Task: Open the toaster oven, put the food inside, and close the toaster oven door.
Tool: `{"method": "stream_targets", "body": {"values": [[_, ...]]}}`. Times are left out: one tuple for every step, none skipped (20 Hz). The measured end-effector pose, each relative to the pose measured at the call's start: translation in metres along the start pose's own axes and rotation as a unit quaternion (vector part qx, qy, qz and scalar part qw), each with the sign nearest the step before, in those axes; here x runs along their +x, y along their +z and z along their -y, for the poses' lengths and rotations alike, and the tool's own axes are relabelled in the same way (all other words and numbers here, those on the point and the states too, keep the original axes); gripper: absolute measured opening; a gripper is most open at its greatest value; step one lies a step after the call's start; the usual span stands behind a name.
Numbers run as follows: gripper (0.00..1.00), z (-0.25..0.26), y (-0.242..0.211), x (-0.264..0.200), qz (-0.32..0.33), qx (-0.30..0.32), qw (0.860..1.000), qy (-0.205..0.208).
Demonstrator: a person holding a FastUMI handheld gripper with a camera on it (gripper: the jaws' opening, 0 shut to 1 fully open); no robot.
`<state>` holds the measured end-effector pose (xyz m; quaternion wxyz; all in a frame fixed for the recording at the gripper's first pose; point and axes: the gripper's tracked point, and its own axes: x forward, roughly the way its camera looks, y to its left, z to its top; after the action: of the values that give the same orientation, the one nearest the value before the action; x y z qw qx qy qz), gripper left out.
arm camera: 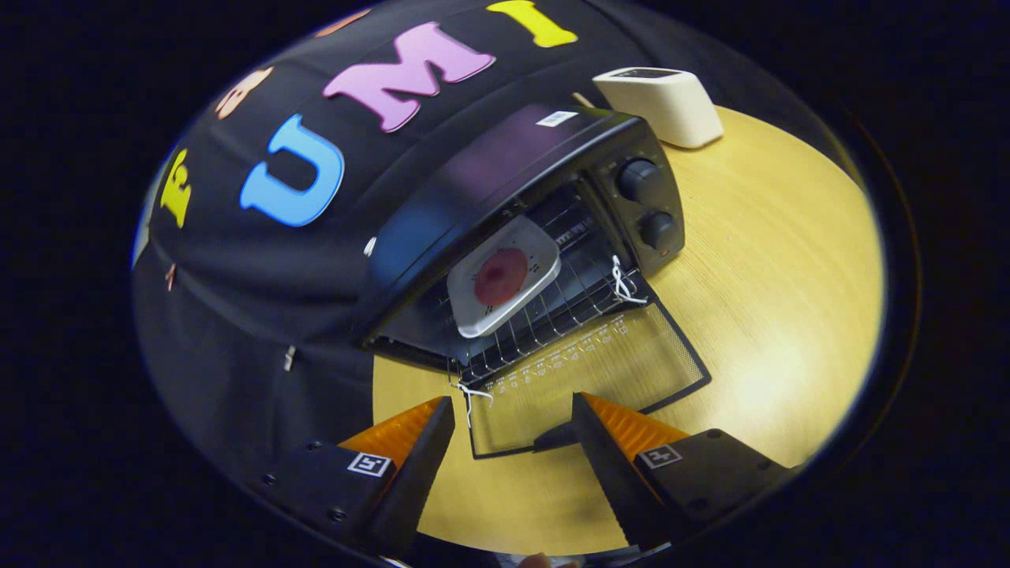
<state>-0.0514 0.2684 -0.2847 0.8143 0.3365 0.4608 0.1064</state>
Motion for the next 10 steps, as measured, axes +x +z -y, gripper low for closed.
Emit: {"method": "stream_targets", "body": {"values": [[0.98, -0.001, -0.006, -0.006, -0.007, -0.031, 1.0, -0.002], [0.99, -0.002, -0.012, -0.009, -0.012, -0.06, 0.998, -0.004], [0.99, -0.001, -0.019, -0.013, -0.018, -0.089, 0.996, -0.007], [0.99, 0.003, -0.026, -0.014, -0.023, -0.116, 0.993, -0.013], [0.99, 0.007, -0.035, -0.012, -0.027, -0.138, 0.99, -0.02], [0.99, 0.012, -0.043, -0.01, -0.033, -0.156, 0.987, -0.029], [0.99, 0.018, -0.053, -0.009, -0.042, -0.169, 0.984, -0.036], [0.99, 0.022, -0.062, -0.007, -0.051, -0.18, 0.981, -0.043], [0.99, 0.028, -0.071, -0.003, -0.061, -0.191, 0.978, -0.05], [0.99, 0.034, -0.079, 0.002, -0.072, -0.203, 0.975, -0.06]]}}
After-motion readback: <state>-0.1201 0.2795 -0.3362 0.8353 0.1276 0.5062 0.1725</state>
